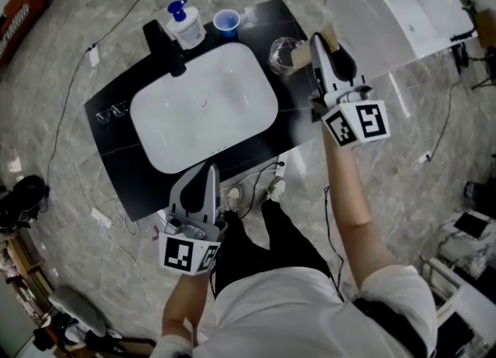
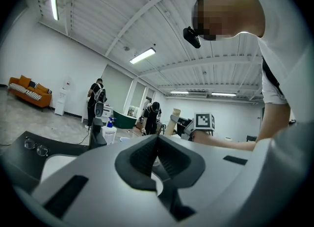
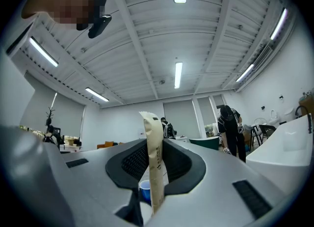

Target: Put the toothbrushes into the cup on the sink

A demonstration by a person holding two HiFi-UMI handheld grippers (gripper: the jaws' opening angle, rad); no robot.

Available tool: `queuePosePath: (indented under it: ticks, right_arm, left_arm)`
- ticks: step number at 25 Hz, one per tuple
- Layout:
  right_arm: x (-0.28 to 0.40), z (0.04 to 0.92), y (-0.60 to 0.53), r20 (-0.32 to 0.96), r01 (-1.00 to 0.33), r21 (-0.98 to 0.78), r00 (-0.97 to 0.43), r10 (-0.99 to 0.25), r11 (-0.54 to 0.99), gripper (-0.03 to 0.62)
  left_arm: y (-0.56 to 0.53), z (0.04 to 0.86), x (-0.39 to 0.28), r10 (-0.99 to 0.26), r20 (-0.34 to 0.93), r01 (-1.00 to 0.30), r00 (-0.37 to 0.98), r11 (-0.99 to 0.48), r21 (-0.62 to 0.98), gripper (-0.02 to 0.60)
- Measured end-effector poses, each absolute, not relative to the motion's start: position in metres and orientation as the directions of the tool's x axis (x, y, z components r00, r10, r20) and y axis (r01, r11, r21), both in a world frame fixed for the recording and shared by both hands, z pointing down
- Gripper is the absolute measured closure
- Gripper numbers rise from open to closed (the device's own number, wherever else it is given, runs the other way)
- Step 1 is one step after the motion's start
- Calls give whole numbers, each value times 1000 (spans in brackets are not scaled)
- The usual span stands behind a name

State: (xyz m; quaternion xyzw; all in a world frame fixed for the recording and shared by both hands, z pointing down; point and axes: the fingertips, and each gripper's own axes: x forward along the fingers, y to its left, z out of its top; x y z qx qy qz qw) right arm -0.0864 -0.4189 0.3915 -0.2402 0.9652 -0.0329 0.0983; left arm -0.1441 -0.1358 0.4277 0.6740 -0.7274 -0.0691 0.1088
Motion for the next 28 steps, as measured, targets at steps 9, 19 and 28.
queuePosePath:
  ticks: [9, 19, 28]
  right_arm:
    - [-99, 423, -444, -152, -473, -144, -857, -492, 869, 505]
    - [-93, 455, -456, -103, -491, -170, -853, -511, 854, 505]
    - [-85, 480, -464, -51, -523, -140, -844, -533, 841, 504]
  left_arm:
    - [-136, 441, -139, -991, 119, -962, -66, 94, 255, 578]
    - [-144, 446, -136, -990, 128, -961, -55, 88, 261, 578]
    - [-144, 459, -131, -988, 146, -956, -45, 85, 280, 578]
